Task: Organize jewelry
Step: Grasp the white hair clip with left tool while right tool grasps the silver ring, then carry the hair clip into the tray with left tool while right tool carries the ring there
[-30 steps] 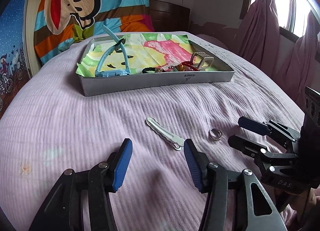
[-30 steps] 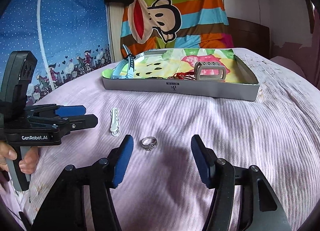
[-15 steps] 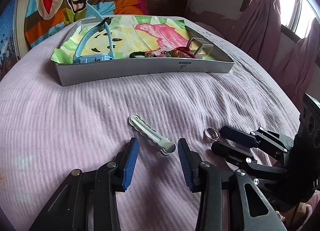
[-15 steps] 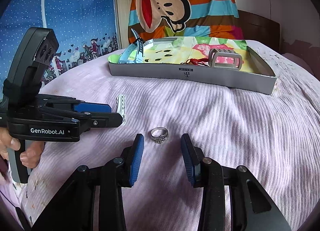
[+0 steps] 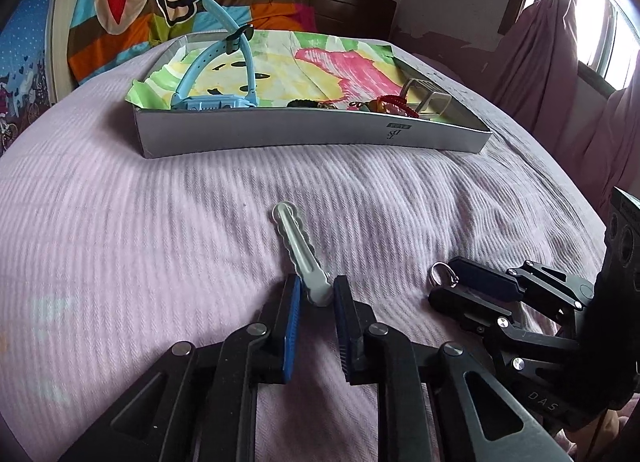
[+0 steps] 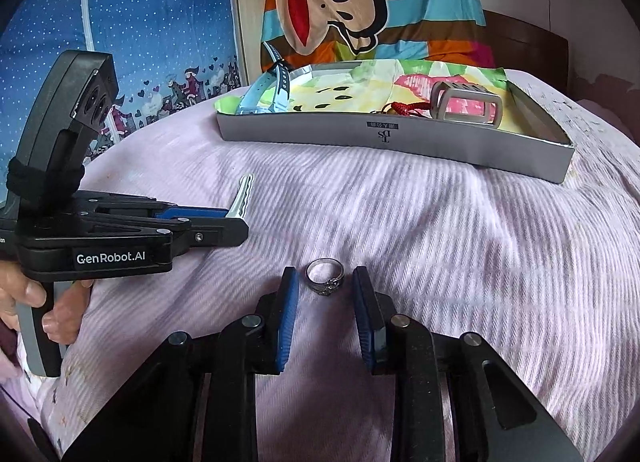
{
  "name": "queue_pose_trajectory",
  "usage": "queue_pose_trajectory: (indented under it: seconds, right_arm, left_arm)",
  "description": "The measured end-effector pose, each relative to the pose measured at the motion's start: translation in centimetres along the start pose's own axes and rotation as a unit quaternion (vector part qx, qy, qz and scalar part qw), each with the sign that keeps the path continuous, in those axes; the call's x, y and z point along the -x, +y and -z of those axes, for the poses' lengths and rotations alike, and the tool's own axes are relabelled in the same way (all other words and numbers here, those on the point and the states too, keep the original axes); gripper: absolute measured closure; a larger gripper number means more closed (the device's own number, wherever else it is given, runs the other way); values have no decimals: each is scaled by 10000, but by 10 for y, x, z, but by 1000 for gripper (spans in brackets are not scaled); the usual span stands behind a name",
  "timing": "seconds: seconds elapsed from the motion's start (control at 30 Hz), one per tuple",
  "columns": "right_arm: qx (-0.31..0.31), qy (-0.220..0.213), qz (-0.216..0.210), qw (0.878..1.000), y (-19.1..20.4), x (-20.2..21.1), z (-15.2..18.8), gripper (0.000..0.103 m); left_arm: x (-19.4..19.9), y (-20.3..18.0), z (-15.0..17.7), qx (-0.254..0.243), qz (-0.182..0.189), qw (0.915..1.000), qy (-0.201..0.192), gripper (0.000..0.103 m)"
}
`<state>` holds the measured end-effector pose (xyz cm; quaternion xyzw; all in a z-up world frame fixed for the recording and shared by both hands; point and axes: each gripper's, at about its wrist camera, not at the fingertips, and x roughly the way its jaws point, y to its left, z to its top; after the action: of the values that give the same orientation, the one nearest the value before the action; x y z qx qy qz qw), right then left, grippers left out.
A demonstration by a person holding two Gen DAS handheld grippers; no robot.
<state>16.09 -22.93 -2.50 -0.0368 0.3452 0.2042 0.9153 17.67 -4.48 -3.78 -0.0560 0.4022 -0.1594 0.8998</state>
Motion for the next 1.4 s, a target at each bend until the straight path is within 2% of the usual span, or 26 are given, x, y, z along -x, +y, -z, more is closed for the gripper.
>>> queue_pose_trajectory:
  seconds: [0.17, 0.3, 0.57, 0.97, 1.13, 1.4]
  right_arm:
    - [52, 38, 103, 9999, 2, -6, 1, 83]
    - [74, 31, 137, 9999, 3, -6, 1, 85]
    - [-88, -96, -51, 9999, -2, -3, 1, 85]
    - [-437, -662, -134, 9968, -15, 10, -3, 85]
    - [-598, -1013, -4, 9931, -20, 18, -6, 85]
    - [-1009, -1563, -19, 9825, -40, 30, -29, 85]
  left_arm:
    - [-1, -7, 2, -168, -171, 9997, -61, 87]
    - [-2, -7, 3, -170, -171, 9997, -66, 87]
    - [2, -7, 2, -164, -119, 9997, -168, 88]
    - [29, -16, -6, -209, -38, 9968, -770, 88]
    - [38, -18, -24, -155, -64, 9942, -1059, 88]
    - [31, -20, -73, -101, -74, 9928, -1190, 88]
